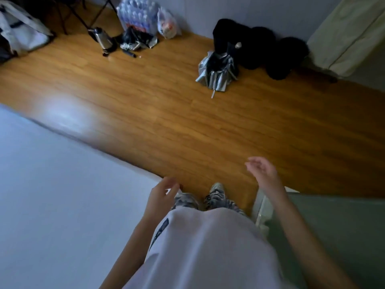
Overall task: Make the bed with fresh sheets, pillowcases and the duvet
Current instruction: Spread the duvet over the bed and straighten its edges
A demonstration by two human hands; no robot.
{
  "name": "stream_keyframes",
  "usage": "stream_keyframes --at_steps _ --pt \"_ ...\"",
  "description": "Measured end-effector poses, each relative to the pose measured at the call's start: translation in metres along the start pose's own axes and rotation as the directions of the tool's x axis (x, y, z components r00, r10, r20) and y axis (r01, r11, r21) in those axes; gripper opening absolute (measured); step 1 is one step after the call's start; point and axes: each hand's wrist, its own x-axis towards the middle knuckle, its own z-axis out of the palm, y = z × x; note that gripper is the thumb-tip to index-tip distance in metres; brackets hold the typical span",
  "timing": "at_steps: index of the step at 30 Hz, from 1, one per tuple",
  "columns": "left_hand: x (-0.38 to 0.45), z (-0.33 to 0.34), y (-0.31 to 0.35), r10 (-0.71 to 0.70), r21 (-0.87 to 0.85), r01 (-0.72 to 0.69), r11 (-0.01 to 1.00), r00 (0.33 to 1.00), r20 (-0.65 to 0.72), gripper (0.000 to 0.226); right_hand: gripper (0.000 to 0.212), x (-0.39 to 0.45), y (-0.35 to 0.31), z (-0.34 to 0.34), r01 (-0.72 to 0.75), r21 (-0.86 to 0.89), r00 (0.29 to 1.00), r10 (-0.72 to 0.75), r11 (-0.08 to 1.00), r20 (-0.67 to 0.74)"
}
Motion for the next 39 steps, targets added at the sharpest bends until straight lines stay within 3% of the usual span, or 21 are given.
stream_keyframes --at_steps 6,14,20,25,32,39 --pt "0.069 -0.03 0.03 -0.124 -0.097 0.106 0.99 0.972 -0.199 0.026 0.017 0.154 -0.119 -0.021 0.173 -0.088 0.981 -0.164 0.981 0.101" --pt "0.194 -0.079 0.053 -0.281 -0.311 0.176 0.934 0.9 -0.335 0.022 0.014 0.278 -0.205 0.068 0.207 -0.106 0.949 -0.173 0.973 0.263" --pt "0.328 -0.166 0.099 -0.197 -0.351 0.052 0.935 0.899 -0.39 0.028 0.016 0.359 -0.301 0.133 0.257 -0.161 0.899 -0.174 0.953 0.403" --pt "0.419 -0.262 0.14 -0.151 -0.369 -0.055 0.928 0.849 -0.506 0.028 0.012 0.441 -0.405 0.184 0.326 -0.138 0.864 -0.235 0.935 0.444" --pt "0.511 -0.334 0.112 -0.374 -0.517 0.078 0.852 0.782 -0.499 0.022 0.011 0.54 -0.492 0.31 0.36 -0.211 0.786 -0.174 0.909 0.593" --pt "0.606 -0.444 0.089 -0.613 -0.644 0.203 0.738 0.602 -0.512 0.023 0.011 0.649 -0.621 0.481 0.441 -0.238 0.633 -0.112 0.865 0.766"
